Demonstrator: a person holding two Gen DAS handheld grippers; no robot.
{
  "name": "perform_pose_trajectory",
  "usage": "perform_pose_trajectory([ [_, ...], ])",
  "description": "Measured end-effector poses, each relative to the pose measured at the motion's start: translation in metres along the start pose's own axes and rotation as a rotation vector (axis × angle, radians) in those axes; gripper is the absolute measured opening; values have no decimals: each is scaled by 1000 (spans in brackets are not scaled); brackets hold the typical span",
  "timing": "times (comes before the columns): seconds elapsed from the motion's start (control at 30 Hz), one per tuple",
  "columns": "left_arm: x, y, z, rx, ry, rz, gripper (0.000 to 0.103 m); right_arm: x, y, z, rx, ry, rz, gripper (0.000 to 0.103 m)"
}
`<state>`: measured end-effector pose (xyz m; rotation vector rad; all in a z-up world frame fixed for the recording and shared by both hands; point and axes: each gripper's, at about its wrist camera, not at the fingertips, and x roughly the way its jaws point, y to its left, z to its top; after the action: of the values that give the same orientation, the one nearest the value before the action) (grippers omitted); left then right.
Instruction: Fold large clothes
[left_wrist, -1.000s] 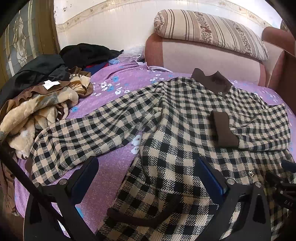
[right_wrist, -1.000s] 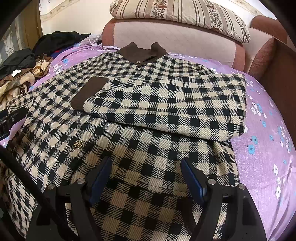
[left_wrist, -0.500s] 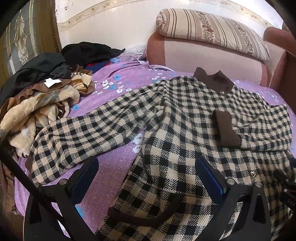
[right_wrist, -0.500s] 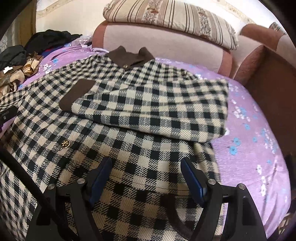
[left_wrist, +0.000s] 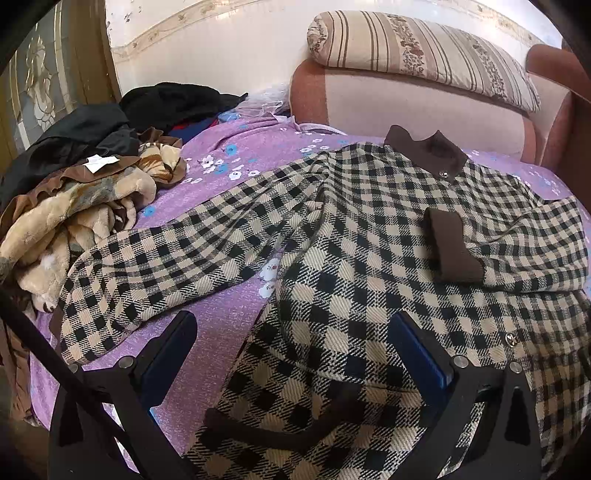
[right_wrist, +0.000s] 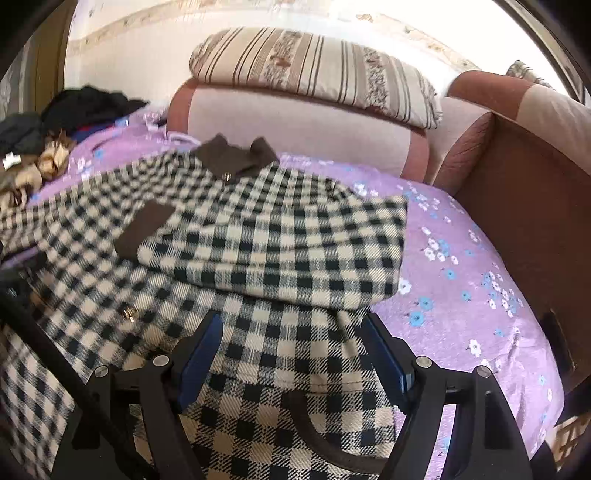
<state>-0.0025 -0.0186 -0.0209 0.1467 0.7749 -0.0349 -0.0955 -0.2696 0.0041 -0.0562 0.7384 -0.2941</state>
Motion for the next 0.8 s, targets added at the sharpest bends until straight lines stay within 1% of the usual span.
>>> perform_pose_trajectory([
  [0.1,2,0,1,-6,-1,-4,103,-11,-5,5,29,-36,20,84],
  [0.23,5,-1,1,-9,12,0,103,-16,-6,7,31,-53,22,85],
  [0.53,6,-6,1,6,12,-5,103,-6,-7,4,30,-21,25,85],
  [0.8,5,-2,1,-9,15,-8,103,2,-2,0,5,1,23,85],
])
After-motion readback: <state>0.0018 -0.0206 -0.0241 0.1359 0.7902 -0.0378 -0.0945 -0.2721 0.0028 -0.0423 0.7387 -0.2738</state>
